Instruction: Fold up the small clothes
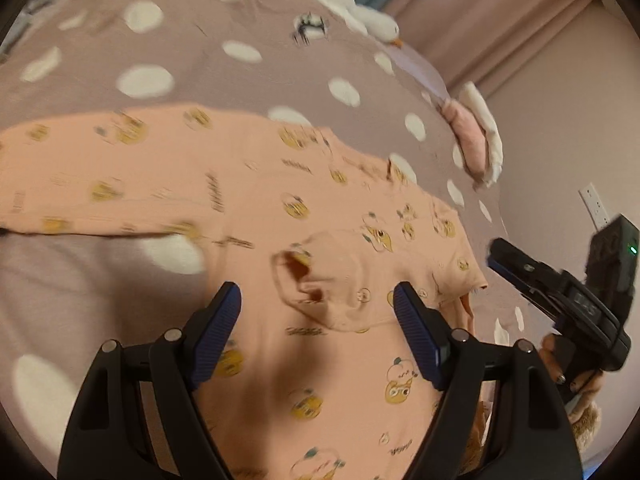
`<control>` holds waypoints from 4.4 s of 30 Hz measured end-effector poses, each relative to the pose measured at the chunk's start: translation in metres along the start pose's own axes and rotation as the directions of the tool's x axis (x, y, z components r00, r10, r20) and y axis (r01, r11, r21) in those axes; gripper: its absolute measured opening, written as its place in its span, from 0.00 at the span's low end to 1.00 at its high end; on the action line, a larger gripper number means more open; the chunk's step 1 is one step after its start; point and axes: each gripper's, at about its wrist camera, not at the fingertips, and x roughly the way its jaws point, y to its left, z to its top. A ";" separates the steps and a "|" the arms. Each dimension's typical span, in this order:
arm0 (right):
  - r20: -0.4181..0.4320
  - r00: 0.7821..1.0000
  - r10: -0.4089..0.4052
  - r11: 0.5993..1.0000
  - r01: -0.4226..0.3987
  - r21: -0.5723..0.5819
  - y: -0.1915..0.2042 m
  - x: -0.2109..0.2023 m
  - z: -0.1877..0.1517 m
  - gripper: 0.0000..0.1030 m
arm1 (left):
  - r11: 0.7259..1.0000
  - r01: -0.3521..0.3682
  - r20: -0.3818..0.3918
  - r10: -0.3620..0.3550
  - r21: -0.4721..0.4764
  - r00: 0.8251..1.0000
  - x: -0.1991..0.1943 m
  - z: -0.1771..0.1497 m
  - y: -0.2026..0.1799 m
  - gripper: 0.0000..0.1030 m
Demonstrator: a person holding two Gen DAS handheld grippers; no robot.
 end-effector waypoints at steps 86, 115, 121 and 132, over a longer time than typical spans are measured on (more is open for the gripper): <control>-0.162 0.956 -0.243 0.955 0.265 0.131 -0.086 0.060 -0.012 0.33 | 0.970 -0.232 -0.020 0.231 -0.067 0.973 0.007 0.066 0.057 0.07; -0.154 0.948 -0.280 0.948 0.298 0.110 -0.082 0.065 -0.013 0.33 | 0.943 -0.311 -0.045 0.308 -0.114 0.950 0.013 0.048 0.084 0.21; -0.149 0.936 -0.319 0.939 0.334 0.082 -0.079 0.067 -0.015 0.33 | 0.906 -0.409 -0.026 0.409 -0.105 0.912 -0.001 0.040 0.091 0.16; -0.075 0.929 -0.363 0.928 0.367 0.062 -0.059 0.037 -0.011 0.34 | 0.924 -0.342 0.084 0.360 -0.173 0.929 -0.074 0.030 0.088 0.52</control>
